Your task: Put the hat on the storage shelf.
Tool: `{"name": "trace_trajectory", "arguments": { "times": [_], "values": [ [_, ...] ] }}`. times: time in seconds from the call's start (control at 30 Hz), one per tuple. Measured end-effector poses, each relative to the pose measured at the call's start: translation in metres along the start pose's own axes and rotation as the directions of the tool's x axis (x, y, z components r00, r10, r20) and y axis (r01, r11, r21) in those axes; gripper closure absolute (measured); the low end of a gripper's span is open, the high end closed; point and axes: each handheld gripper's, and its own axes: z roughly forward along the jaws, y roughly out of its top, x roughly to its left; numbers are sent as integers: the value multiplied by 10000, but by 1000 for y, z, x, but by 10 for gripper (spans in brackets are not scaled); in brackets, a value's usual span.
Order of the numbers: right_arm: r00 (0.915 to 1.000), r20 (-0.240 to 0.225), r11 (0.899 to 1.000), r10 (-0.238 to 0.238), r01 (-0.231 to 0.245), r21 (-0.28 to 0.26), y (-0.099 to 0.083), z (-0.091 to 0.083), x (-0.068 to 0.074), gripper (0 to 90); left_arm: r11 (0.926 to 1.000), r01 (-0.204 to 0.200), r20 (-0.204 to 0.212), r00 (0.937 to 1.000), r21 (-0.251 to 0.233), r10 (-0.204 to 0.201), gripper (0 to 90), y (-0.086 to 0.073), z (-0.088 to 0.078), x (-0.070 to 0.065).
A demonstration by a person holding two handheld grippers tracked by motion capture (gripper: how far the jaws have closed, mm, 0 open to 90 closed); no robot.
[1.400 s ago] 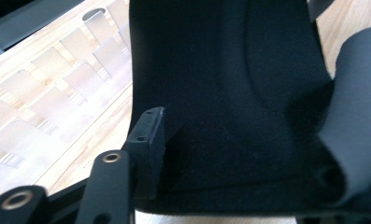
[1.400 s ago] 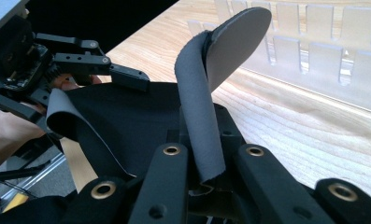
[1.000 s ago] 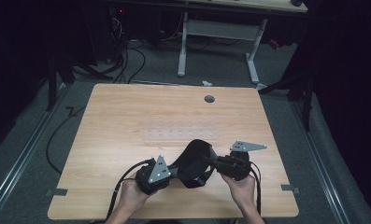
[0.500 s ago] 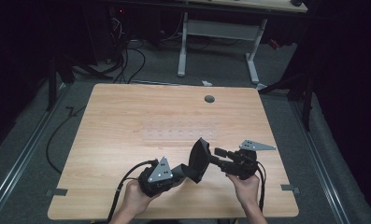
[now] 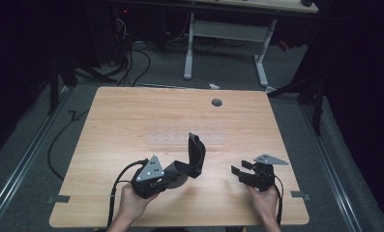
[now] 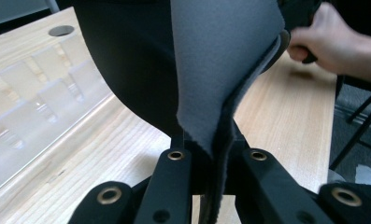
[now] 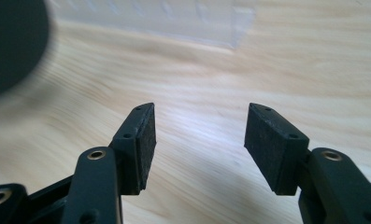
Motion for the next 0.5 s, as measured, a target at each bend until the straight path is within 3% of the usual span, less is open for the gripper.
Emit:
{"name": "trace_trajectory", "arguments": {
  "times": [0.1, 0.23, 0.4, 0.5],
  "values": [
    [9959, 748, 9978, -509, 474, 473, -7, 9, -2, 439, 9998, 120, -125, 9998, -142, -122, 861, 4, -4, 4],
    [9865, 1436, 9953, -789, 699, 671, -13, 14, -5, 433, 9985, 275, -299, 9991, -482, -290, 862, 12, -9, 11],
    [9753, 1975, 9927, -991, 831, 876, -14, 17, -6, 400, 9944, 453, -469, 9976, -955, -500, 861, 22, -14, 19],
    [9765, 1963, 9934, -894, 731, 888, -14, 17, -7, 387, 9921, 487, -609, 9966, -1160, -560, 861, 27, -16, 23]
  ]
}}
